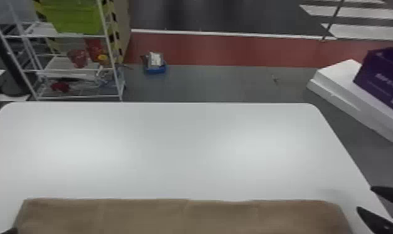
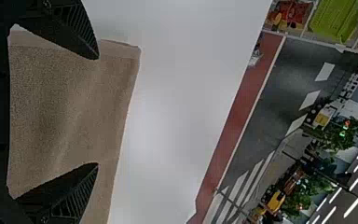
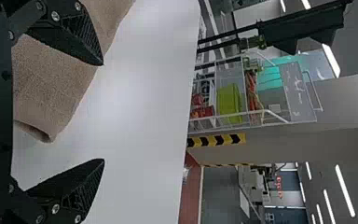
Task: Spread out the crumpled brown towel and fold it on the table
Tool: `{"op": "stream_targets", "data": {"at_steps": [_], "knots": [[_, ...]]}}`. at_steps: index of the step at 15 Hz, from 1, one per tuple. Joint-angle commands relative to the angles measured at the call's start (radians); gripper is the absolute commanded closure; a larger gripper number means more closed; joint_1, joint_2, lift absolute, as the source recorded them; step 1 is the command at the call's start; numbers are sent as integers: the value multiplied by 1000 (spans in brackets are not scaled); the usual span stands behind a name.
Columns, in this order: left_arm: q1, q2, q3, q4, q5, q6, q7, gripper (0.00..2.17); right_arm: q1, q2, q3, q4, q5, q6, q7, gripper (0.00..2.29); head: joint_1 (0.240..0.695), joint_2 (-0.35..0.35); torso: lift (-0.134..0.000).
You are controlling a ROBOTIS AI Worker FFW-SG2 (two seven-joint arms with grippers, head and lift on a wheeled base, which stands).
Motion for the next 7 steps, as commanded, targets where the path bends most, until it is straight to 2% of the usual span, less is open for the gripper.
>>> {"op": "stream_targets", "data": {"at_steps": [1, 4, 7], "knots": [[-3, -3, -33, 30, 1, -19, 13, 80, 4, 24, -26, -32, 9, 36, -1, 83, 695, -98, -124], [-5, -3, -56, 45, -2, -53, 23, 76, 4, 50, -53, -39, 15, 45, -3, 80, 695, -120, -124], [-17, -3, -63, 45, -3, -53, 37, 70, -13, 58, -82, -47, 10, 131, -6, 83, 695, -147, -124]]}}
